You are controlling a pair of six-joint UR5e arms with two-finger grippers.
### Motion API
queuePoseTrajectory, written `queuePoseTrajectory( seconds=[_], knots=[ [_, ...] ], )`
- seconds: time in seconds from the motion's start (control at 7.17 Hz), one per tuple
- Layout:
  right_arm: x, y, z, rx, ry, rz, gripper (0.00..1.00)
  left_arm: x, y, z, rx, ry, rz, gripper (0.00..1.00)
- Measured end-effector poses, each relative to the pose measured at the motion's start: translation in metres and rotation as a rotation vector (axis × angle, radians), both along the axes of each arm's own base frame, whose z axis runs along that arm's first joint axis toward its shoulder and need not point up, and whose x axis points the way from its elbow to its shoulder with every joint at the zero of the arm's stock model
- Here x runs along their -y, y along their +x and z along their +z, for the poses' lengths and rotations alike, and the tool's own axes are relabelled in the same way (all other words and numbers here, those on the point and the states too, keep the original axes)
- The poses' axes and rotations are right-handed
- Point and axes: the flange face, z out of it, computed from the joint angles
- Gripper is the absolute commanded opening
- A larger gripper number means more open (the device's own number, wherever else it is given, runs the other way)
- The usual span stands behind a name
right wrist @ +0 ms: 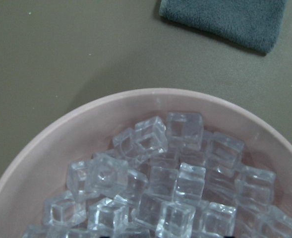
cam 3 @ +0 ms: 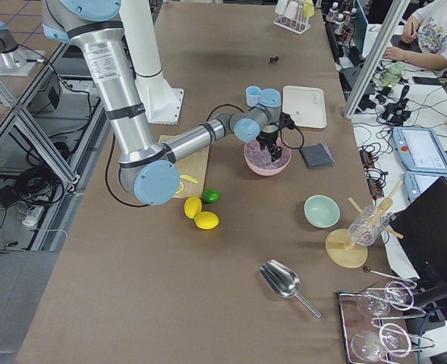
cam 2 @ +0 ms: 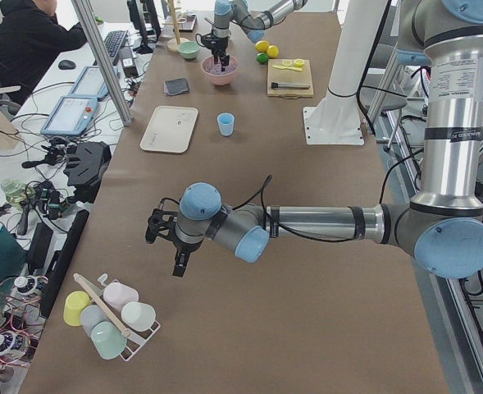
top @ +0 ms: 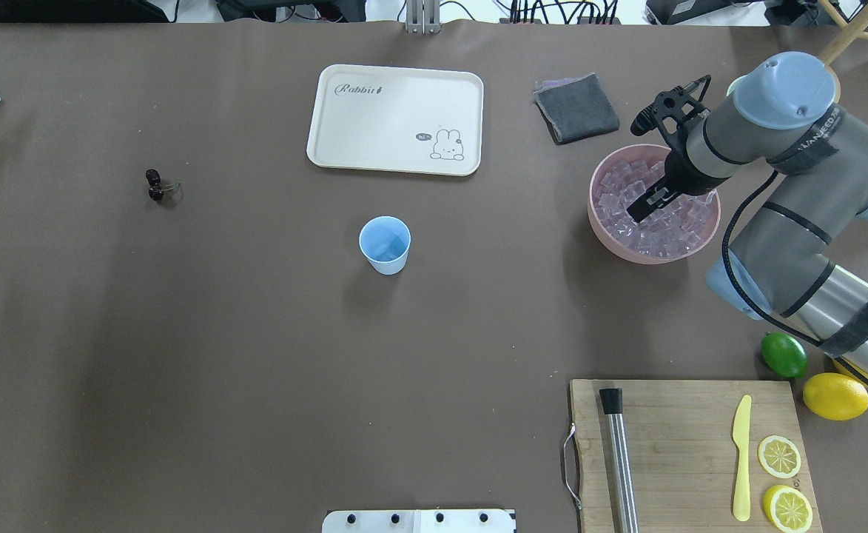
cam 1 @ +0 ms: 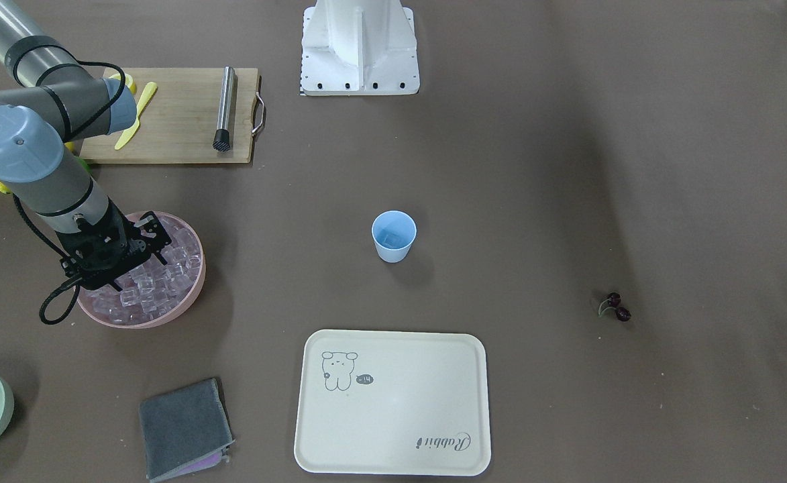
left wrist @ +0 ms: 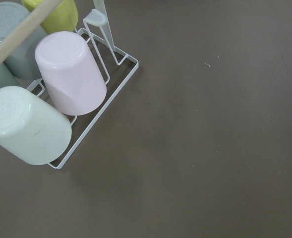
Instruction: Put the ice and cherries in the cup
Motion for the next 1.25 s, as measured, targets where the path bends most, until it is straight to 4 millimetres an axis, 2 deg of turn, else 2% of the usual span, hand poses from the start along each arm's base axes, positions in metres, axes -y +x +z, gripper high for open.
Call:
queuePoseTrajectory(
  seconds=[0.14, 0.28, 0.42, 0.56, 0.84, 0.98, 1.12, 1.25],
  knots=[
    [-0.002, -0.005, 0.003, -0.010, 0.003, -0.002, 0.53, -0.001, 0.000, 0.000, 0.000, 0.000, 0.001, 0.98],
    [-0.004, -0.007, 0.006, -0.021, 0.007, 0.001, 0.49, -0.001, 0.000, 0.001, 0.000, -0.002, 0.002, 0.98],
    [-0.004, -0.006, 0.009, -0.035, 0.016, 0.009, 0.39, -0.003, 0.000, 0.003, 0.001, -0.005, 0.003, 0.98],
    [-0.004, -0.005, 0.011, -0.048, 0.027, 0.015, 0.22, -0.005, 0.000, 0.005, 0.001, -0.005, 0.003, 0.98],
    [-0.003, -0.005, 0.010, -0.053, 0.037, 0.019, 0.00, -0.006, 0.000, 0.006, 0.002, 0.003, 0.001, 0.98],
    [-0.004, -0.004, 0.006, -0.048, 0.042, 0.019, 0.00, -0.006, 0.000, 0.006, 0.002, 0.004, 0.000, 0.98],
    [-0.005, 0.001, -0.008, -0.037, 0.036, 0.017, 0.00, -0.006, 0.000, 0.007, 0.002, 0.003, -0.001, 0.98],
    [-0.005, 0.009, -0.043, -0.028, 0.013, 0.016, 0.00, -0.006, 0.000, 0.007, 0.002, 0.002, 0.000, 0.98]
  ],
)
